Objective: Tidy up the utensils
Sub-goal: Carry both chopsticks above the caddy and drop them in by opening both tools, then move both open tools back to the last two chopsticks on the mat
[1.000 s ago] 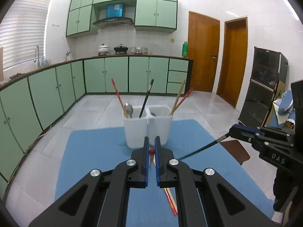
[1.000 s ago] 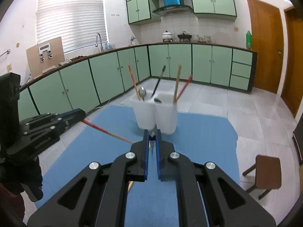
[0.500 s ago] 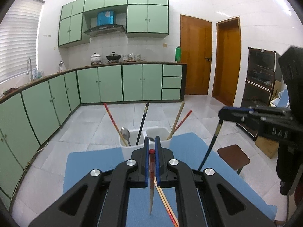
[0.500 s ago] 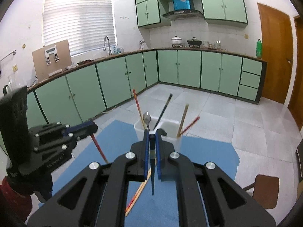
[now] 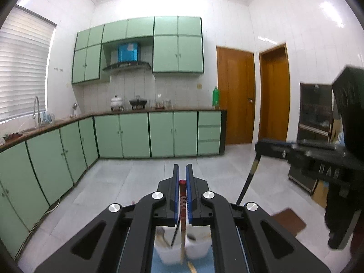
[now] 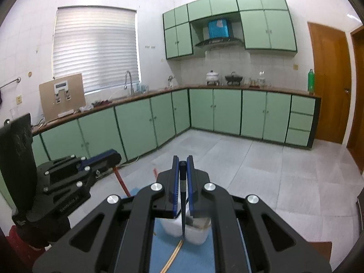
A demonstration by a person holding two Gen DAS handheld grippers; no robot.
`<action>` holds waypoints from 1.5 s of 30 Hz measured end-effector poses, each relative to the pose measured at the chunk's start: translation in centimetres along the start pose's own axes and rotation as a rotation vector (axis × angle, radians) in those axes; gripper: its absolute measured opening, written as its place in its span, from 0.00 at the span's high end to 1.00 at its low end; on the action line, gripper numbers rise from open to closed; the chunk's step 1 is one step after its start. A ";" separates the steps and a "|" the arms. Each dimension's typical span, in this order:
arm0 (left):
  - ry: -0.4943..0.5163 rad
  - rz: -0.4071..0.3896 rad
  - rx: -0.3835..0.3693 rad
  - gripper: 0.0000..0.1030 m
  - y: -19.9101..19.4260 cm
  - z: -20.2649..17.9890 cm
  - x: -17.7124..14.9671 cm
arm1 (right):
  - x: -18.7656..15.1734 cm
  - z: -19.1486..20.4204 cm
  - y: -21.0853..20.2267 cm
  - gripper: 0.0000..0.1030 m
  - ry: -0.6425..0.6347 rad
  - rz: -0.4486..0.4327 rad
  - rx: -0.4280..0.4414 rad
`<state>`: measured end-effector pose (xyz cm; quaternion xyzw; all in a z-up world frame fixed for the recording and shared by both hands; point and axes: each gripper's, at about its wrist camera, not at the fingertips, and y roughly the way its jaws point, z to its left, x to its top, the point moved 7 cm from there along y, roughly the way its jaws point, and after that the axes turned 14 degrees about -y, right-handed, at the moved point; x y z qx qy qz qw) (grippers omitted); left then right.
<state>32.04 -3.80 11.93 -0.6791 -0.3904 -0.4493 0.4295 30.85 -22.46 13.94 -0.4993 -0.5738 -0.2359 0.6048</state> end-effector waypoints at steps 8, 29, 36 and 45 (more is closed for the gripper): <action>-0.019 0.000 0.036 0.95 5.8 1.5 0.4 | -1.4 -2.7 5.5 0.94 0.037 0.030 -0.027; -0.065 0.134 0.089 0.69 7.8 5.1 -6.4 | -6.4 -2.2 5.9 0.65 0.065 0.092 -0.099; -0.074 0.106 0.072 0.48 2.4 4.2 -7.1 | -7.4 -1.2 0.2 0.34 0.062 0.022 -0.124; -0.108 0.147 0.090 0.37 -3.3 4.6 -13.7 | -14.1 2.7 -4.5 0.08 0.094 0.030 -0.136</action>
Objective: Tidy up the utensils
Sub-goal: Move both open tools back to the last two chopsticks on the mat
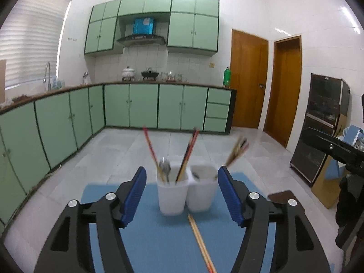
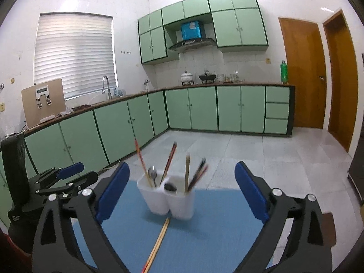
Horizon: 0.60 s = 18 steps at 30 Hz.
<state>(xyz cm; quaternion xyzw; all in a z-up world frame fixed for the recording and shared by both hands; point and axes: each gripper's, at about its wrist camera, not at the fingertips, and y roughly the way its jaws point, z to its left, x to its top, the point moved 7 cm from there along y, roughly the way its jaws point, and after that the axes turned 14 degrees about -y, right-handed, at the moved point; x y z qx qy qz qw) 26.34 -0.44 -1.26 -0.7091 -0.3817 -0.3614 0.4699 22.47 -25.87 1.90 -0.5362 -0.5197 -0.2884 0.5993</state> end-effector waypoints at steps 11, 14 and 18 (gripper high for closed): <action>-0.049 0.120 0.084 0.35 -0.5 3.9 -10.1 | -10.7 3.8 -0.5 0.08 0.058 0.164 -0.005; -0.058 0.167 0.111 0.35 -0.1 4.9 -12.2 | -12.8 4.9 0.1 0.08 0.048 0.214 0.001; -0.047 0.221 0.145 0.35 0.0 5.8 -14.7 | -15.0 6.4 0.9 0.08 0.051 0.269 0.021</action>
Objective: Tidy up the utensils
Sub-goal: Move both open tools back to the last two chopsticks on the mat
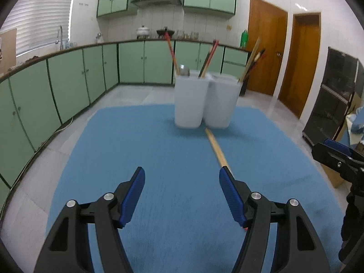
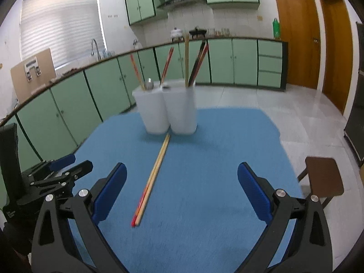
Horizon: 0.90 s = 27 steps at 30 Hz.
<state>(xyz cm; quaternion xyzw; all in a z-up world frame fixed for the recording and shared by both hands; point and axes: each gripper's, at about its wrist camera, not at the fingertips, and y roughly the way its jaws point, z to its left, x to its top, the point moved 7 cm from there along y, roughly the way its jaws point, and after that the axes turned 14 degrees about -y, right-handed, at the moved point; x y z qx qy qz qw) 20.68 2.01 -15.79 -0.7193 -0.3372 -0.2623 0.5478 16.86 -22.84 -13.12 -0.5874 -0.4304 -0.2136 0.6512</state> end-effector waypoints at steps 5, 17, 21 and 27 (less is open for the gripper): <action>-0.010 0.042 0.025 0.35 0.4 0.9 -1.9 | -1.8 1.2 1.3 0.08 0.004 0.049 0.018; -0.003 0.121 0.069 0.33 1.6 2.4 -4.3 | -6.0 3.8 4.7 0.08 -0.040 0.210 0.046; -0.014 0.132 0.068 0.33 1.7 2.8 -4.4 | -6.4 4.5 5.4 0.08 -0.062 0.241 0.050; -0.014 0.139 0.068 0.33 2.0 2.8 -4.4 | -6.6 4.5 6.1 0.13 -0.070 0.275 0.045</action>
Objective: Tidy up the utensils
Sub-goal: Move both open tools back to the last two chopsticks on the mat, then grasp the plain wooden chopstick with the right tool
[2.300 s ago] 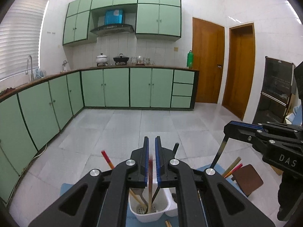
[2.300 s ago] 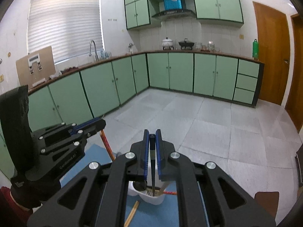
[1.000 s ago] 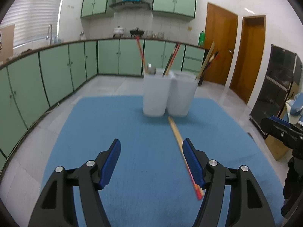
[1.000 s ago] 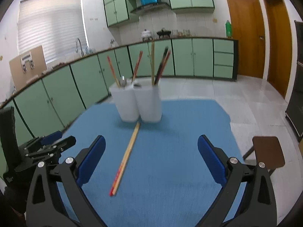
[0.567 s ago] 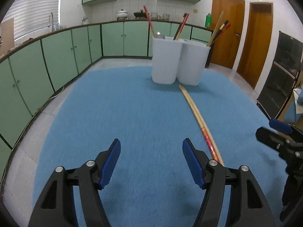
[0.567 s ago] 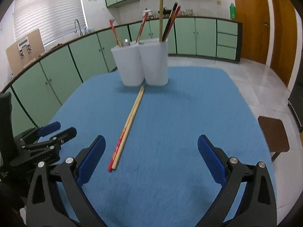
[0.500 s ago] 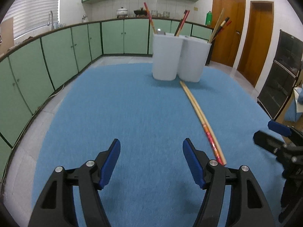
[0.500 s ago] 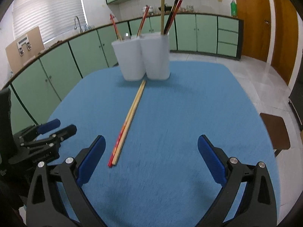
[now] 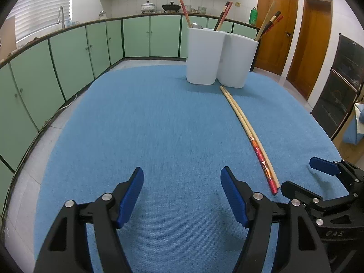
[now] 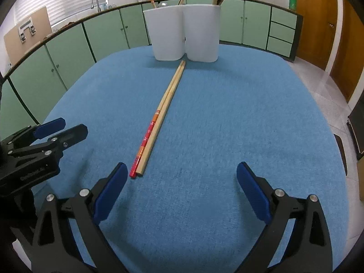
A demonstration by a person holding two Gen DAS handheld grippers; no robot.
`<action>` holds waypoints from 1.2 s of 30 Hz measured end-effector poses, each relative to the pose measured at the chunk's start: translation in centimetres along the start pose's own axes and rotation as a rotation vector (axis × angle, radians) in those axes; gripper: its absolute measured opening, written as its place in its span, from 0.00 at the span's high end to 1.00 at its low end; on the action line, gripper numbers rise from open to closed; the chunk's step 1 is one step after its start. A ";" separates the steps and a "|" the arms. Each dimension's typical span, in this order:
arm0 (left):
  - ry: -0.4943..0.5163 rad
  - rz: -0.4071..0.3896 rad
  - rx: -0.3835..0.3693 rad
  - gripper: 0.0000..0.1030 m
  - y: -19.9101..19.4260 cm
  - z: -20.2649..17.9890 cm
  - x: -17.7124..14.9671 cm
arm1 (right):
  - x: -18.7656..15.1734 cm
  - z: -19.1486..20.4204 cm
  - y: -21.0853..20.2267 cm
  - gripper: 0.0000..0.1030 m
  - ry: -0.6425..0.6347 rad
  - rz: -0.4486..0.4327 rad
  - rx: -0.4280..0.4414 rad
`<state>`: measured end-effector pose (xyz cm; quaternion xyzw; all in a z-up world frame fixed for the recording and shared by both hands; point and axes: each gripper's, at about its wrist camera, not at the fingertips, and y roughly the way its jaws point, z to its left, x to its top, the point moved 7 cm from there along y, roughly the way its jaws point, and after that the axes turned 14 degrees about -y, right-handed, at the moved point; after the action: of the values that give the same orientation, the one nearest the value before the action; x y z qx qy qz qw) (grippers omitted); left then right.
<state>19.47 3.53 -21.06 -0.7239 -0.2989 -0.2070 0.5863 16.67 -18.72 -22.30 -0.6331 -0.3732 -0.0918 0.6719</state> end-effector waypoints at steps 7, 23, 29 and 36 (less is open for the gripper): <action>0.000 0.009 0.005 0.32 0.4 0.0 0.0 | 0.0 0.2 0.4 0.17 -0.016 0.031 -0.009; -0.020 0.018 0.008 0.31 0.7 0.0 0.0 | -0.8 0.4 -0.9 0.42 0.013 -0.006 0.044; -0.022 0.020 0.010 0.31 0.7 0.1 0.0 | -0.2 1.2 -0.6 0.58 0.008 -0.010 0.061; -0.018 0.021 0.018 0.31 0.7 0.1 0.0 | 0.3 2.2 -0.1 0.75 -0.016 -0.003 0.046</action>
<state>19.96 3.53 -21.60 -0.7234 -0.2984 -0.1917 0.5924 16.00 -16.65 -22.21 -0.6176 -0.3818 -0.0791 0.6830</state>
